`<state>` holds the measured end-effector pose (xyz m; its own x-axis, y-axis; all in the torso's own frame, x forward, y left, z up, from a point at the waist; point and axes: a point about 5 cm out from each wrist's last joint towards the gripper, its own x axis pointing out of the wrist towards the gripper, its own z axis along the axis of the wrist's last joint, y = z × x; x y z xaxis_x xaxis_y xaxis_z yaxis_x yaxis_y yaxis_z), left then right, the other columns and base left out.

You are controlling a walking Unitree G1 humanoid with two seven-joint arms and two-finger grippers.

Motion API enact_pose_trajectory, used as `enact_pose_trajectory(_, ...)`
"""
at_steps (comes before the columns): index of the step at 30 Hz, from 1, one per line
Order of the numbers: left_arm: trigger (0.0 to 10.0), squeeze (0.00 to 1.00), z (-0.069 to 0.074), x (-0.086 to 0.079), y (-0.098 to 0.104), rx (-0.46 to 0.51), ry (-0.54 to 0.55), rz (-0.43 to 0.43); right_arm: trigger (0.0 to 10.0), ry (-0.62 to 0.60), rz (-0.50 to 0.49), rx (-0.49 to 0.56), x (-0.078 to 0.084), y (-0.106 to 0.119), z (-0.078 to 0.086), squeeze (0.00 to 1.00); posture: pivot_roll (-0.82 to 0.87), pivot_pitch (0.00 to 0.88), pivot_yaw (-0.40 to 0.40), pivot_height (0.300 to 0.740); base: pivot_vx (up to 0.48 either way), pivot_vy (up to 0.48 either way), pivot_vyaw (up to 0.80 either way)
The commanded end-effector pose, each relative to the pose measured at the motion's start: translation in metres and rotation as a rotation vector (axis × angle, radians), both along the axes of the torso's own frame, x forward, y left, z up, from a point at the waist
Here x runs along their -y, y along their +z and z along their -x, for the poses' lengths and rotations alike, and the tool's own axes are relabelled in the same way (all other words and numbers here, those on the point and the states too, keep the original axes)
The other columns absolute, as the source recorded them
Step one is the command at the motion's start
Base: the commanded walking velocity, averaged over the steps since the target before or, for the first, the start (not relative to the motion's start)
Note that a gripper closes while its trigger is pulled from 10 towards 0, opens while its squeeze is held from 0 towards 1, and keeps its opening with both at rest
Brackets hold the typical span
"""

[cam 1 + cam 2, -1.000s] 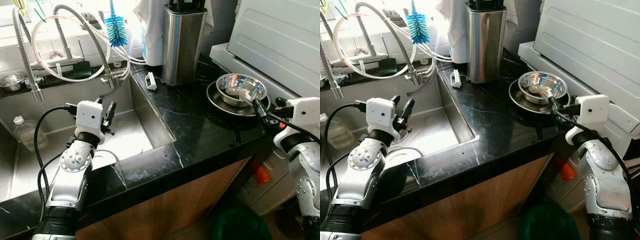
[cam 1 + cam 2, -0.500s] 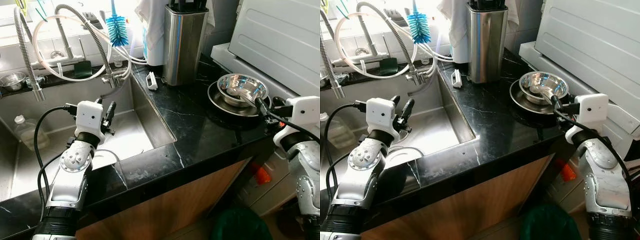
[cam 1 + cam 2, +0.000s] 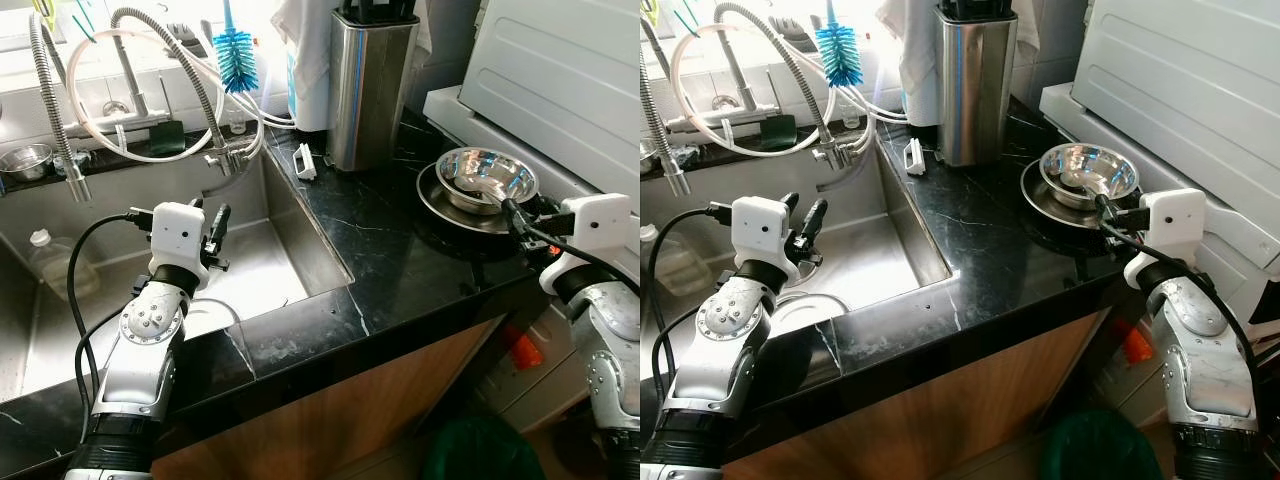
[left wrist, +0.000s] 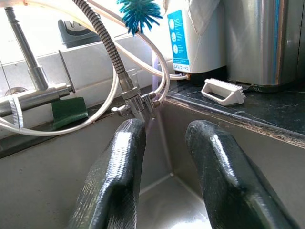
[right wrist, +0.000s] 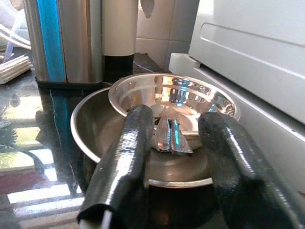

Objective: Kitchen organization

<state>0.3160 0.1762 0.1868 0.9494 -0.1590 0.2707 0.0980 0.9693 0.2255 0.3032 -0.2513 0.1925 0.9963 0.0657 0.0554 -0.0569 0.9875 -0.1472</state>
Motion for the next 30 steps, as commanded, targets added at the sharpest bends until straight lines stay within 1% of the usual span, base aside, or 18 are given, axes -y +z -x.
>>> enact_pose_trajectory(1, 10.0, 0.0, 0.001, -0.001, 0.005, 0.016, 0.003, -0.001, 0.0, 0.018, -0.002, 0.002, -0.004, 0.003, -0.003, 0.0, 0.01, 0.003, 0.01, 0.74, 0.0, 0.0, 0.0)
enact_pose_trajectory(16, 10.0, 0.0, 0.0, -0.001, 0.005, 0.009, 0.005, -0.002, 0.0, 0.017, 0.004, 0.015, -0.002, 0.008, -0.003, 0.0, 0.01, 0.02, 0.013, 0.74, 0.0, 0.0, 0.0)
enact_pose_trajectory(20, 10.0, 0.0, 0.0, -0.001, 0.005, 0.009, 0.004, -0.001, 0.0, 0.005, 0.011, 0.036, -0.001, 0.012, -0.003, 0.0, 0.01, 0.021, 0.014, 0.74, 0.0, 0.0, 0.0)
enact_pose_trajectory(29, 10.0, 0.0, -0.001, -0.001, 0.005, 0.007, 0.003, 0.002, 0.0, -0.037, 0.037, 0.13, 0.002, 0.033, -0.005, 0.0, 0.01, 0.022, 0.016, 0.74, 0.0, 0.0, 0.0)
enact_pose_trajectory(30, 10.0, 0.0, -0.001, 0.0, 0.005, 0.008, 0.0, 0.004, 0.0, -0.047, 0.045, 0.158, 0.002, 0.04, -0.004, 0.0, 0.01, 0.022, 0.017, 0.74, 0.0, 0.0, 0.0)
